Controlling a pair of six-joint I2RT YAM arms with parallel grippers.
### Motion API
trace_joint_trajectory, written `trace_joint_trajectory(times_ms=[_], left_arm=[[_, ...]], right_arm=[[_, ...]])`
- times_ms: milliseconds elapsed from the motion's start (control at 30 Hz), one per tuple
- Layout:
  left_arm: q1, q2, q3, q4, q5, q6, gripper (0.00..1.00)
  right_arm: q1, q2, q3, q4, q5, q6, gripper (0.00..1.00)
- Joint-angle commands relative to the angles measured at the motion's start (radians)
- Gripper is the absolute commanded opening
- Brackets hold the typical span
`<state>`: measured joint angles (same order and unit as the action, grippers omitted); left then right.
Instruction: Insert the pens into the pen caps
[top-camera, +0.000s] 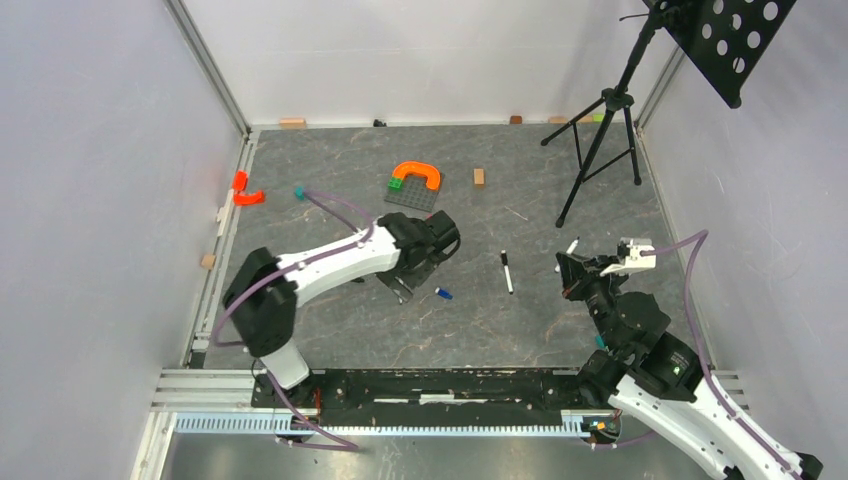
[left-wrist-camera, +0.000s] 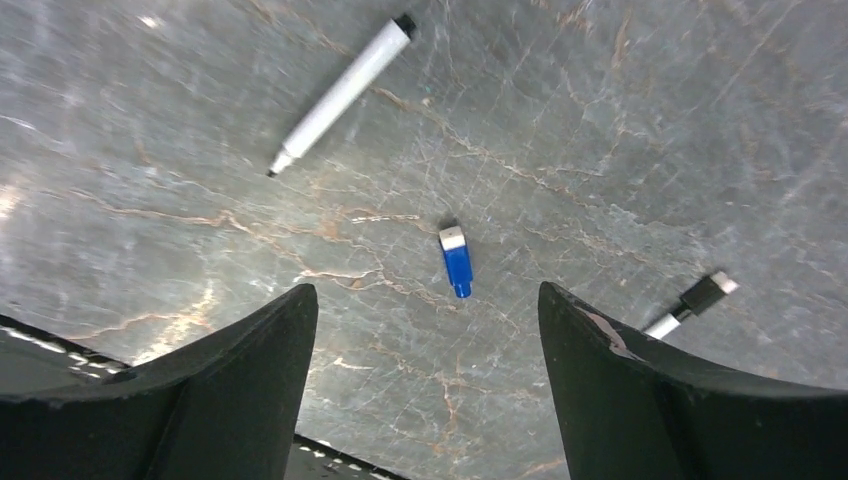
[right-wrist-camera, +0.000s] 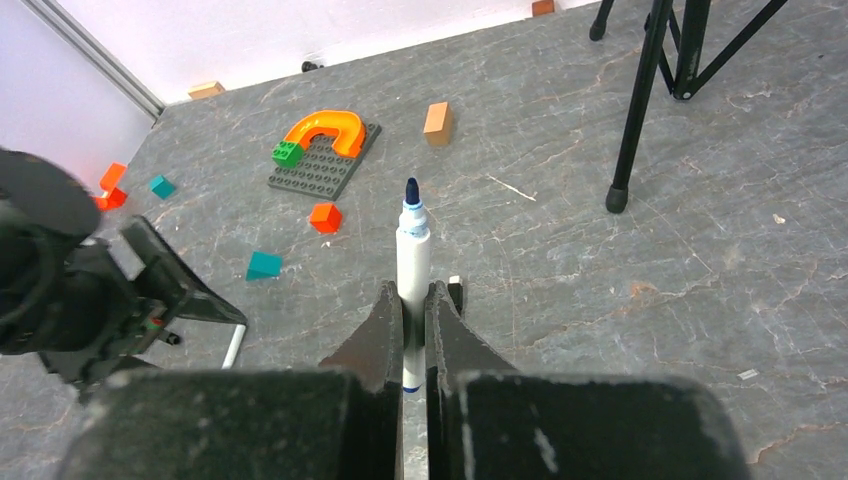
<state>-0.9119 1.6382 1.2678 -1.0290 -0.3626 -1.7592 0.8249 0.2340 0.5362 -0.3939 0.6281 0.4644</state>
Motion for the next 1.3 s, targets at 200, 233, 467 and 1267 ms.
trace_joint_trajectory(times_ms=[200, 233, 467, 1267], left_arm=[[-0.048, 0.264, 0.151, 0.027, 0.08, -0.11, 0.76], [-0.048, 0.279, 0.162, 0.027, 0.078, -0.109, 0.76], [-0.047, 0.335, 0.168, 0.054, 0.061, -0.113, 0.71], [-0.054, 0.358, 0.153, 0.098, -0.016, 0.073, 0.46]], right_arm=[[0.006, -0.028, -0.012, -0.031, 0.018, 0.007, 0.0], [0.006, -0.03, -0.013, -0.032, 0.018, 0.006, 0.0], [0.006, -0.034, -0.025, -0.033, 0.014, 0.005, 0.0], [0.006, -0.013, -0.028, -0.012, 0.002, -0.001, 0.0]])
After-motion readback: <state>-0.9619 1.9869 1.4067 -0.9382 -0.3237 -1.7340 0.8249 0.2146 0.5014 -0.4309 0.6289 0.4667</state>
